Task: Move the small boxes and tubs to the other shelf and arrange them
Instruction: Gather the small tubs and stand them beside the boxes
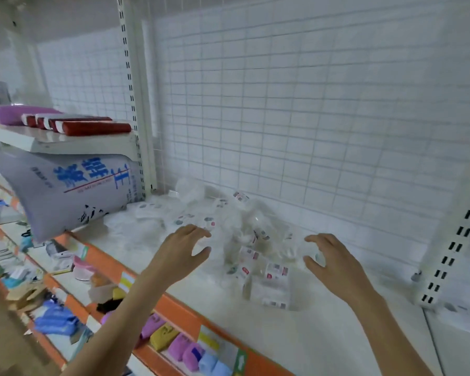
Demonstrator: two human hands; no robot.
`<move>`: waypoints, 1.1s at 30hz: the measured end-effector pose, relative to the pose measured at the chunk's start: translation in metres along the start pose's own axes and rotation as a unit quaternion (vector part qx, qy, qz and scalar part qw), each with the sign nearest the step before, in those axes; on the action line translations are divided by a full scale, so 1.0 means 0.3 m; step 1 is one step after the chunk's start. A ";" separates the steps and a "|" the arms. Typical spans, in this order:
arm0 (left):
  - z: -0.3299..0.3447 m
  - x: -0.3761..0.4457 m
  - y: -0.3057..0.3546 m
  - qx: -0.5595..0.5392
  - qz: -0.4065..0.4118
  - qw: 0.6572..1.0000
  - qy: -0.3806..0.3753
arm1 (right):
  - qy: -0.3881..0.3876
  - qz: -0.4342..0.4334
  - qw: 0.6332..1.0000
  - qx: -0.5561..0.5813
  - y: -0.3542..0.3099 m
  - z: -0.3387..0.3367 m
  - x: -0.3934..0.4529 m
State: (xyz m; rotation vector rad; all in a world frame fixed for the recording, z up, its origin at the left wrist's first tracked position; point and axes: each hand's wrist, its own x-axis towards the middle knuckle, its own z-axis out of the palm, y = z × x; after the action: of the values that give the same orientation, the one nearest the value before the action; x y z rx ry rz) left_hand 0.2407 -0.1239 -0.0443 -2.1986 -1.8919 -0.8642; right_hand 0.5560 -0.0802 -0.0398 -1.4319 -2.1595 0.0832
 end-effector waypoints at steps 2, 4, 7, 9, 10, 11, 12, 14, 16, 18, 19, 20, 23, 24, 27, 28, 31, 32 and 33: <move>0.027 0.100 -0.006 -0.010 0.011 1.000 0.011 | -0.001 0.002 1.000 -0.001 0.011 0.017 0.073; 0.049 0.198 -0.014 -0.018 0.017 1.000 0.008 | -0.001 0.001 1.000 -0.002 0.013 0.037 0.140; 0.084 0.336 -0.028 -0.012 0.041 0.999 0.000 | -0.002 -0.001 1.000 -0.004 -0.003 0.074 0.232; 0.113 0.419 -0.037 -0.008 0.059 0.998 -0.010 | -0.007 0.001 1.000 -0.011 -0.027 0.105 0.289; 0.129 0.458 -0.043 -0.007 0.067 0.998 -0.018 | -0.013 0.002 1.000 -0.011 -0.041 0.125 0.319; 0.147 0.497 -0.050 -0.007 0.075 0.997 -0.027 | -0.025 0.004 1.000 -0.009 -0.056 0.146 0.348; 0.163 0.535 -0.059 -0.007 0.083 0.996 -0.037 | -0.040 0.007 0.999 -0.008 -0.070 0.168 0.376; 0.192 0.607 -0.080 0.001 0.101 0.993 -0.065 | -0.077 0.019 0.997 -0.007 -0.094 0.216 0.426; 0.210 0.670 -0.103 0.030 0.125 0.986 -0.107 | -0.112 0.043 0.993 0.003 -0.115 0.257 0.465; 0.216 0.723 -0.120 0.047 0.150 0.975 -0.157 | -0.136 0.074 0.988 0.011 -0.132 0.290 0.495; 0.215 0.744 -0.121 0.045 0.157 0.970 -0.182 | -0.141 0.085 0.986 0.015 -0.137 0.303 0.508; 0.212 0.764 -0.119 0.042 0.159 0.965 -0.204 | -0.139 0.098 0.985 0.028 -0.142 0.310 0.518; 0.216 0.806 -0.095 0.055 0.158 0.953 -0.254 | -0.141 0.132 0.978 0.075 -0.159 0.310 0.539; 0.222 0.813 -0.087 0.066 0.159 0.950 -0.261 | -0.143 0.137 0.977 0.076 -0.163 0.310 0.541; 0.242 0.825 -0.077 0.098 0.168 0.946 -0.259 | -0.119 0.145 0.981 0.059 -0.178 0.316 0.541; 0.247 0.828 -0.082 0.096 0.174 0.946 -0.256 | -0.104 0.148 0.982 0.048 -0.182 0.318 0.535; 0.247 0.831 -0.115 0.045 0.213 0.948 -0.230 | -0.052 0.177 0.980 0.074 -0.181 0.322 0.511; 0.241 0.828 -0.130 0.029 0.231 0.949 -0.212 | -0.026 0.189 0.976 0.105 -0.182 0.317 0.504; 0.234 0.823 -0.145 0.011 0.248 0.949 -0.195 | 0.005 0.200 0.971 0.134 -0.185 0.308 0.497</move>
State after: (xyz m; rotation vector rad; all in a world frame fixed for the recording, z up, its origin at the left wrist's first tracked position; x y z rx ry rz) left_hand 0.2384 0.1317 0.0055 -2.7994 -1.3299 -0.3368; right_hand 0.4234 0.0474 -0.0399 -1.6726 -1.7403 0.4936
